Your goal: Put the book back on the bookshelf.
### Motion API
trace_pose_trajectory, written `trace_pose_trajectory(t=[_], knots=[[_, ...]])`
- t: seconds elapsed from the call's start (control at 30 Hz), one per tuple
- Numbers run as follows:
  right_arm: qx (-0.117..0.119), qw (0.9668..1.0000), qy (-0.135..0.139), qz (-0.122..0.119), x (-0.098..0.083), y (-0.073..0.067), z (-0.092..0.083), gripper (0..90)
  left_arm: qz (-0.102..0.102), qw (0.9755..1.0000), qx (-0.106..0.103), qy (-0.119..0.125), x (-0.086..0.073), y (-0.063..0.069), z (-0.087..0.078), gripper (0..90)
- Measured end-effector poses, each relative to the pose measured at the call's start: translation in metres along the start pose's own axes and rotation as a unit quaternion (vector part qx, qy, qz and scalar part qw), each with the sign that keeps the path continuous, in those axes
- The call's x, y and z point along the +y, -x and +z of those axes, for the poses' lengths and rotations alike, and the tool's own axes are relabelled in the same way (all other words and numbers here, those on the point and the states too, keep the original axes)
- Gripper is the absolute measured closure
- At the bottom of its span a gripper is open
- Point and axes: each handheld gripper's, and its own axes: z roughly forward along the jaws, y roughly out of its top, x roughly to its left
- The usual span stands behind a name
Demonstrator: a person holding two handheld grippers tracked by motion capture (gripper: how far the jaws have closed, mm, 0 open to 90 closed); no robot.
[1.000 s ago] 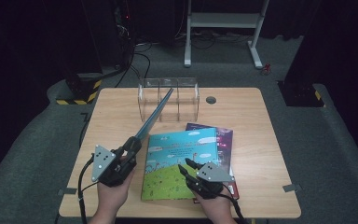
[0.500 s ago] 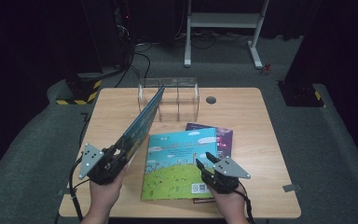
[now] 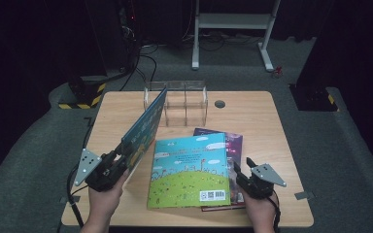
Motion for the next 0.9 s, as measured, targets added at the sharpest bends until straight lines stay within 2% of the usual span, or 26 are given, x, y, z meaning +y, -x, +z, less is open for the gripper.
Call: trace_pose_trajectory(t=[0.13, 0.33, 0.9], knots=[[-0.008, 0.9998, -0.014, -0.01, -0.006, 0.009, 0.004, 49.7, 0.007, 0.9999, 0.012, 0.001, 0.001, -0.003, 0.001, 74.7], [-0.004, 0.9998, -0.021, 0.006, -0.009, 0.02, 0.007, 50.2, 0.017, 0.9995, 0.023, -0.013, -0.002, -0.009, 0.003, 76.1], [0.006, 0.9996, -0.028, 0.005, -0.011, 0.019, 0.008, 51.2, 0.047, 0.9979, 0.042, -0.012, -0.002, -0.016, 0.001, 77.0]])
